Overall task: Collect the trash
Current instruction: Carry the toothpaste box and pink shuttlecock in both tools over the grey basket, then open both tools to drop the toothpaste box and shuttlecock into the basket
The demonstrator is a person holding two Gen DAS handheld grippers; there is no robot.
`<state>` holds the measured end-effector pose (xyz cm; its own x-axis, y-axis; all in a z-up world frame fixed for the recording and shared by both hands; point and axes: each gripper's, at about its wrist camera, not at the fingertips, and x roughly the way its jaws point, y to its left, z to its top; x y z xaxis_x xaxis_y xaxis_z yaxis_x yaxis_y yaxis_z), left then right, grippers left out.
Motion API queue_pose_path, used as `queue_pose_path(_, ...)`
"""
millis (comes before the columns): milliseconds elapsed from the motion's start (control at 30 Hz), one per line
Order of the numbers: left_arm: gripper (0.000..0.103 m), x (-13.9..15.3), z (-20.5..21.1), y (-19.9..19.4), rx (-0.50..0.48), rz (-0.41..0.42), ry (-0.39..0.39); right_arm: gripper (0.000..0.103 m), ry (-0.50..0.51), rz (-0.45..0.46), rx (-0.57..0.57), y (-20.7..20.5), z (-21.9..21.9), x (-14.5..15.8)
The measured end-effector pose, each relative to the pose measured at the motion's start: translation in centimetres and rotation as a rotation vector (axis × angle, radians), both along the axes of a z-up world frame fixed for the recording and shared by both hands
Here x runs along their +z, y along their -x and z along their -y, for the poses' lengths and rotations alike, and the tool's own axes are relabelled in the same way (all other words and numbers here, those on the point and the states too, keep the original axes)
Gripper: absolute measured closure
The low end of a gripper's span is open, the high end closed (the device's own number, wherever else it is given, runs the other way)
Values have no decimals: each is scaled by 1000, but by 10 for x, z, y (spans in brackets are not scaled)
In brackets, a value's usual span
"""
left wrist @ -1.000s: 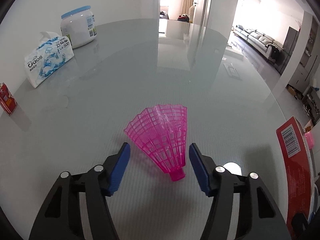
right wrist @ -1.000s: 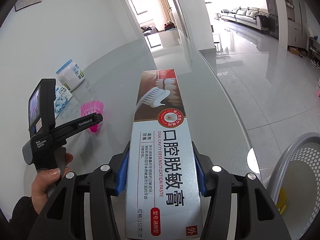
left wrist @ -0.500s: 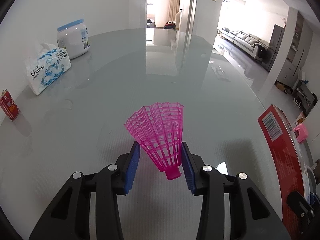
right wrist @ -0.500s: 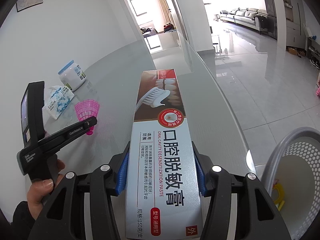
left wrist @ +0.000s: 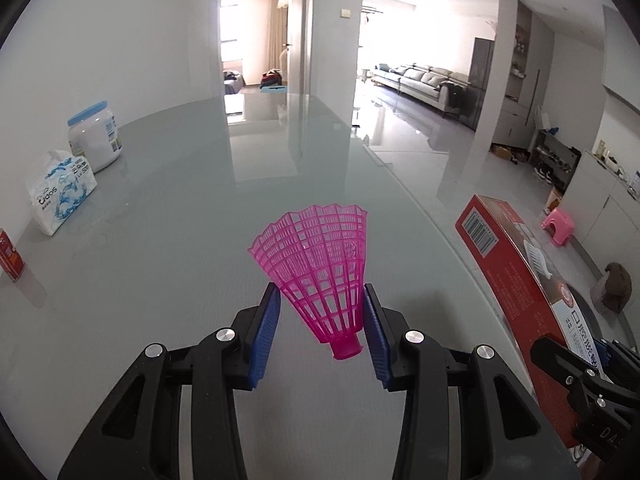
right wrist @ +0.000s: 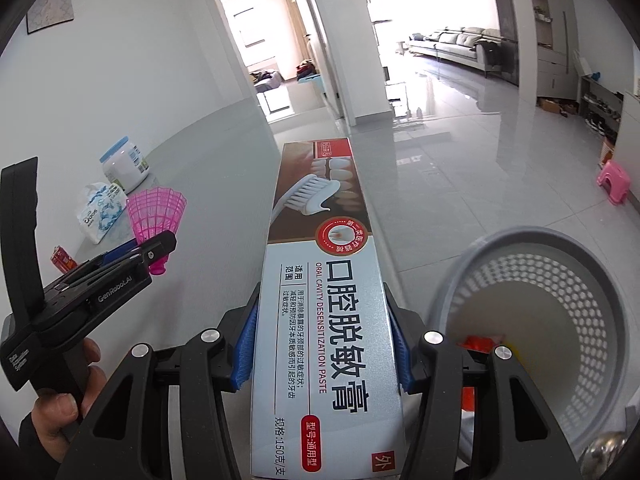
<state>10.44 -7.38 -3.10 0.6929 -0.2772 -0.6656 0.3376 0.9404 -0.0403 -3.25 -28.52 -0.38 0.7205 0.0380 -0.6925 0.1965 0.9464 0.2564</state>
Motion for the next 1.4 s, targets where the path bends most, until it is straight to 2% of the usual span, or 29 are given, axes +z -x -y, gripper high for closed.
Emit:
queue_pose_path(267,63,2,63,45,-160,-19,28,51,-1,-4,-157,65,61,-1)
queue_pose_path(633,63,-19,150,90,-337,-66,-24,51,-45,-56,-316,133,137,-32)
queue_pose_path(900,63,-34,198,103,-413,-89,-61,51,-69,-101,-320,134,150,-46)
queue_pose_path(1233,58,-43,218,102,-427,-114,-82,51,-93,-113,-309,133,154,-54)
queue_pose_path(1267,56,-42,217,102,-425,-114,-82,51,-93,-112,-307,133,154,-54)
queue_pose_path(1367,41,-39,222,101,-414,-110,-82,50,-86,-111,-303,131,155,-55)
queue_pose_path(1400,39,-38,221,101,-408,-106,-82,49,-86,-110,-303,132,156,-56)
